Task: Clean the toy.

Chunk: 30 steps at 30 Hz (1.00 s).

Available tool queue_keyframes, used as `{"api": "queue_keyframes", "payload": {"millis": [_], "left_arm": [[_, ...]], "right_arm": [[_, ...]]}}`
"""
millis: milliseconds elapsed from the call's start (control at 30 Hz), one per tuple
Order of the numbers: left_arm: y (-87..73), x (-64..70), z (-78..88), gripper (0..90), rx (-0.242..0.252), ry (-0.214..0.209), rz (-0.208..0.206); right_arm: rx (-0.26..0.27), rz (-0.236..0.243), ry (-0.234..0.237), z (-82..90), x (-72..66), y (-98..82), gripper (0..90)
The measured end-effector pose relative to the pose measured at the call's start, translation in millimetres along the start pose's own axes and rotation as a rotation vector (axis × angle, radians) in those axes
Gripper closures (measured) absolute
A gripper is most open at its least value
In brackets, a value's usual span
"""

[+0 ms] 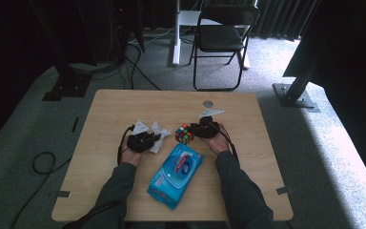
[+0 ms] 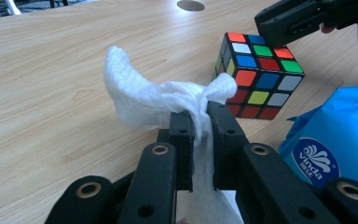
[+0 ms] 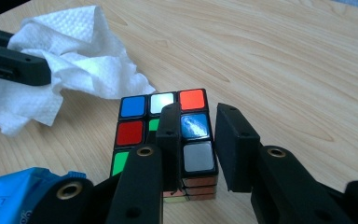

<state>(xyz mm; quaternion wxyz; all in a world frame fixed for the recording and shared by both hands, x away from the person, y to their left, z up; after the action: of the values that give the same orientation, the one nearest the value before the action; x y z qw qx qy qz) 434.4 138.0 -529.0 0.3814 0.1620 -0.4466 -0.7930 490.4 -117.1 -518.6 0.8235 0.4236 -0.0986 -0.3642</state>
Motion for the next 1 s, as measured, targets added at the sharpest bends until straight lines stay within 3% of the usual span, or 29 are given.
{"api": "queue_keyframes", "payload": {"millis": [333,800,900,1000], "left_arm": [[0.6,1.0,-0.5,81.4,0.003,0.000,-0.001],[1.6,0.6,1.1,81.3,0.005,0.001,-0.004],[2.0,0.2,1.6,81.2,0.007,0.001,-0.004],[2.3,0.3,1.9,81.3,0.006,0.002,-0.005]], "right_arm": [[0.002,-0.060,0.035,-0.4,3.9,-1.1,71.7],[0.017,-0.220,0.104,-0.4,18.9,-4.8,72.1],[0.016,-0.229,0.104,-0.1,20.0,-4.8,72.0],[0.015,-0.278,0.123,0.7,24.9,-6.1,71.7]]}}
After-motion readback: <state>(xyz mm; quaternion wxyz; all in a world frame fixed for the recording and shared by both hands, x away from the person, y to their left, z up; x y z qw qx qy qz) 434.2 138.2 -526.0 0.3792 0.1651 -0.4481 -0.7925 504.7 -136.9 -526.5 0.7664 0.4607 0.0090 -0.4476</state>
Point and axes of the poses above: each handheld gripper's, and its own axes: z roughly backward along the jaws, y roughly out of its top, x roughly to its right, the point moved 3 cm from there along -z, roughly forward along the jaws, and after that the axes turned 2 degrees about -x, right-handed, at the moved point
